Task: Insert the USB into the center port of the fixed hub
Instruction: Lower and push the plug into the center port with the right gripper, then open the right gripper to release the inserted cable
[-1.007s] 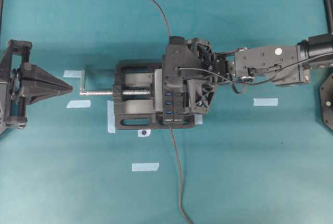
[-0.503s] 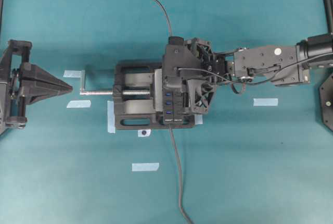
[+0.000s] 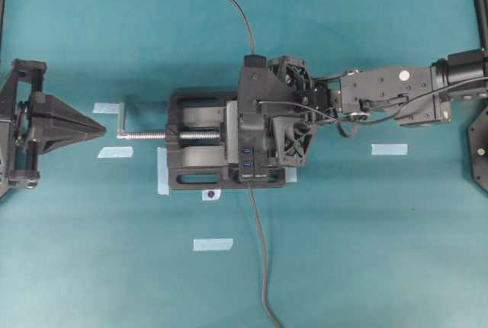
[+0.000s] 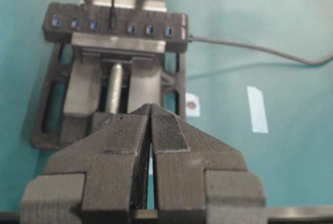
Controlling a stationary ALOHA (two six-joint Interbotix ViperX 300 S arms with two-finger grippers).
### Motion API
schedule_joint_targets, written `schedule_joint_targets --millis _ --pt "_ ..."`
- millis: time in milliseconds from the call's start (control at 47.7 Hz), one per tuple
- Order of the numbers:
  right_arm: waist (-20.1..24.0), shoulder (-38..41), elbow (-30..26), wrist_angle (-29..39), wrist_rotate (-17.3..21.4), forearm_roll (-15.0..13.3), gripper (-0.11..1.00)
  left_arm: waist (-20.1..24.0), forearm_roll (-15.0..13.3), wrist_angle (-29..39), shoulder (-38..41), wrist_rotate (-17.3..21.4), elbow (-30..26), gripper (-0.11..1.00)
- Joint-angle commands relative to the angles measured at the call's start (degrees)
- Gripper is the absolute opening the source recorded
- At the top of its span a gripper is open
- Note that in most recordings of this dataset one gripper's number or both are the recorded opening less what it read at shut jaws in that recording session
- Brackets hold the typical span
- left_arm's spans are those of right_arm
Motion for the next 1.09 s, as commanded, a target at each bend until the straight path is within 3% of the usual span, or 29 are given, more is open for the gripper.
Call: schedule_joint_targets --millis 0,1070 --pt "0.18 -1.67 -1.93 -0.09 0.53 0.18 0.83 0.00 0.09 -0.53 0.26 0.09 -0.70 0.00" --pt "0.18 -1.85 -1.58 1.41 0.44 0.18 0.81 0.00 0.09 -0.62 0.26 -0.09 -0.62 0.00"
